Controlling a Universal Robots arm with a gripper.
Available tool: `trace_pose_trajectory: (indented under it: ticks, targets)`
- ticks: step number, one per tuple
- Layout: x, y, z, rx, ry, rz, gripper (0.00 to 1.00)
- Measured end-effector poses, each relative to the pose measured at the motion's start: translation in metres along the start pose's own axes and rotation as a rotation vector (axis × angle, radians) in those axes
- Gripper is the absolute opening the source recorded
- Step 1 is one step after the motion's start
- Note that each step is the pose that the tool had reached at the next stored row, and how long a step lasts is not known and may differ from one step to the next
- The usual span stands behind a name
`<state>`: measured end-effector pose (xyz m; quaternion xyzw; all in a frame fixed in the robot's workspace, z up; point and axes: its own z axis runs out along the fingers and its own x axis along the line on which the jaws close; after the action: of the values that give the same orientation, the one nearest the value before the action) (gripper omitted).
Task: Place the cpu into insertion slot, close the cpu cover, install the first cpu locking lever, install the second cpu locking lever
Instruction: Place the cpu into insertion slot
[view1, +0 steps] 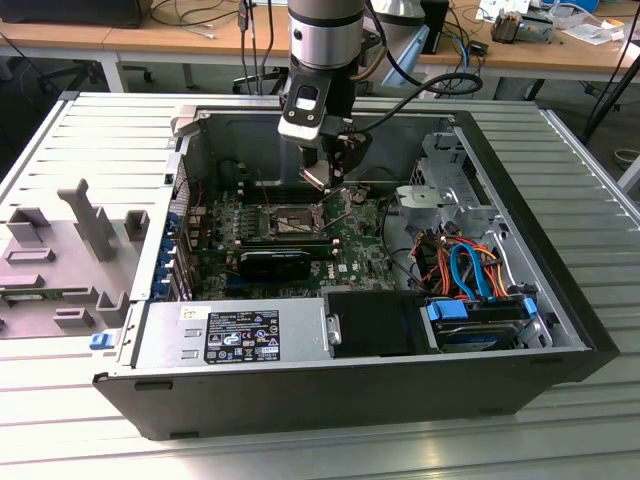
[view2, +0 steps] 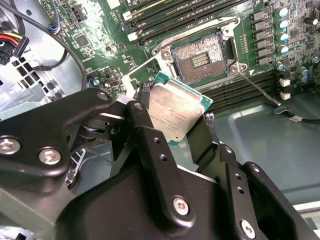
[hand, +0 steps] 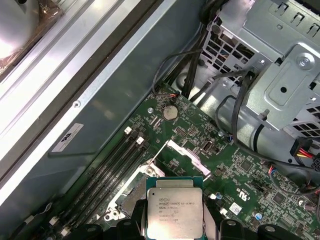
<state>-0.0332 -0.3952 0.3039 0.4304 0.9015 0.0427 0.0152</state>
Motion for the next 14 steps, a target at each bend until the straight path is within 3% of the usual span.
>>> trace_pose_trajectory:
  ticks: [14]
  targets:
    - [0.0, 0.0, 0.0001, -0.0003, -0.0018, 0.02, 0.54]
